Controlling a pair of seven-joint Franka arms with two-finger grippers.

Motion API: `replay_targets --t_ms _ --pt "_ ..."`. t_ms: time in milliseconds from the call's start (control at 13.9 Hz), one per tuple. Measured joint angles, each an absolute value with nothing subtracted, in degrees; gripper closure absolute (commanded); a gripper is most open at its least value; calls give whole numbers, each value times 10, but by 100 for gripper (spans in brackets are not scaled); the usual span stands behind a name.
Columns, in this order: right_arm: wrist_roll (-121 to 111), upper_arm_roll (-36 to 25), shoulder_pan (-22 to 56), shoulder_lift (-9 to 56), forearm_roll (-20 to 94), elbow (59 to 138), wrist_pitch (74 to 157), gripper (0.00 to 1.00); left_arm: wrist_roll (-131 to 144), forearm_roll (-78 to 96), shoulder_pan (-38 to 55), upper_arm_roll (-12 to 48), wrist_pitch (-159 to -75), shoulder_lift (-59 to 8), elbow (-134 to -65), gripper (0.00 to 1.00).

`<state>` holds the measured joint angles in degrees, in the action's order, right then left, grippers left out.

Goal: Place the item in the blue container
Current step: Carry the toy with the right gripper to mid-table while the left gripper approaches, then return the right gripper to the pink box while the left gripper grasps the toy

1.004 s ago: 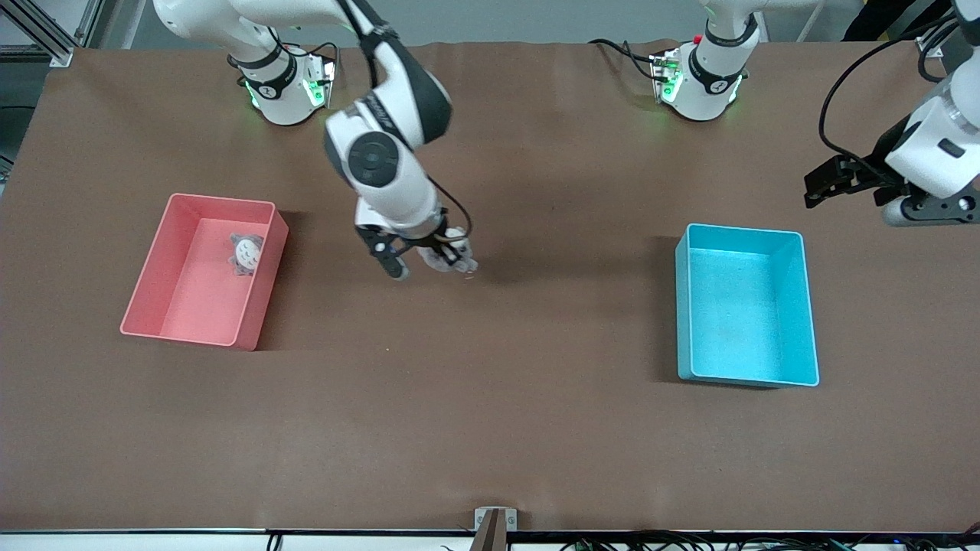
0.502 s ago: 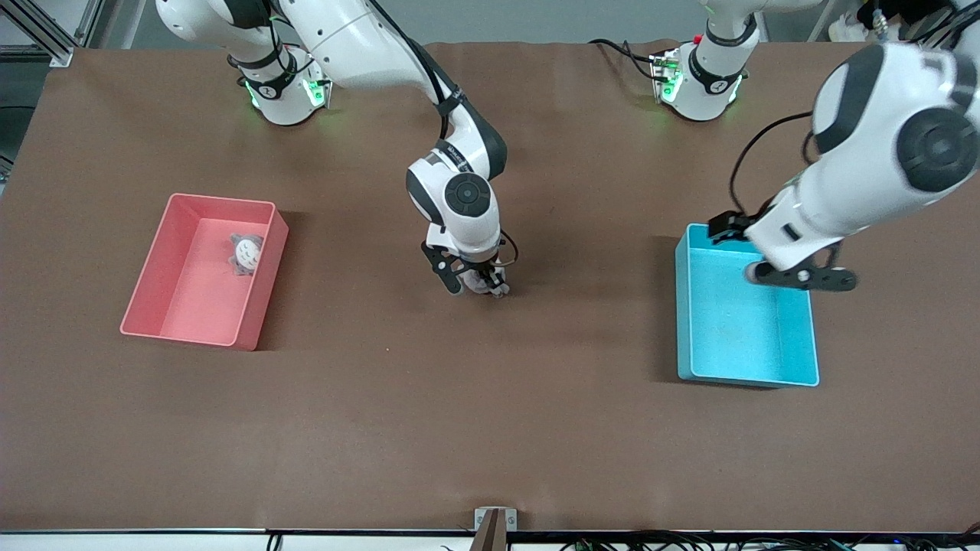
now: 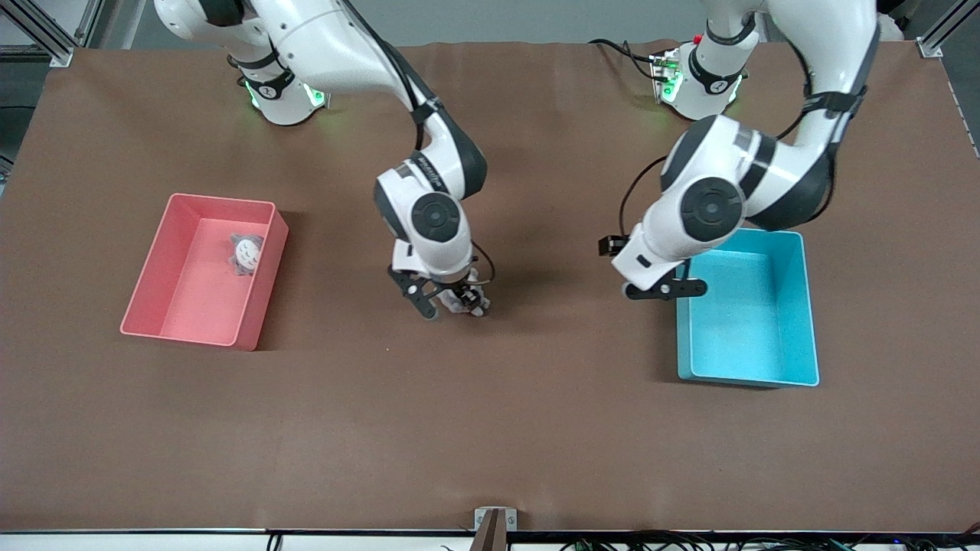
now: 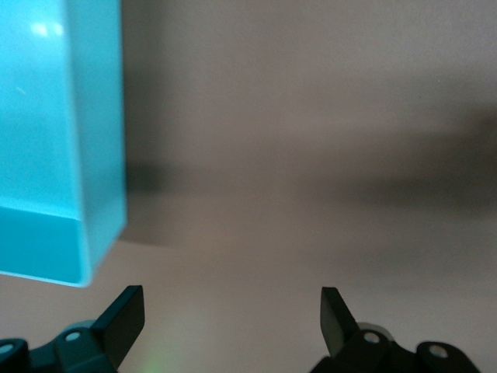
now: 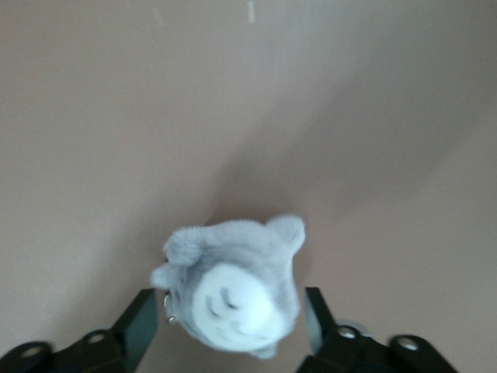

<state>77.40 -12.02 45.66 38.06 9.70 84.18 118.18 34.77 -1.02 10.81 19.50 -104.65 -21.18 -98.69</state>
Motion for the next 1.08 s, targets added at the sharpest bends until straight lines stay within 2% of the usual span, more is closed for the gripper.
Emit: replay_targets --t_ms 287,502,645,789,932,1075 --pt "505 -123 327 262 97 847 1032 0 512 12 157 196 -1128 -256 -986 0" --pt "292 -125 222 176 91 934 1016 0 654 44 205 196 -1216 -303 -946 0" --pt "166 -125 148 125 85 1026 1048 0 752 44 246 194 -1277 -358 -892 0" --pt "81 -126 89 83 85 1139 1121 0 816 44 278 191 -1362 -416 -855 0" --pt "42 -131 59 60 84 1236 1197 0 856 44 306 183 -1440 -459 -843 0" --pt "19 -134 44 55 86 1303 1260 0 877 44 338 158 -1467 -480 -838 0"
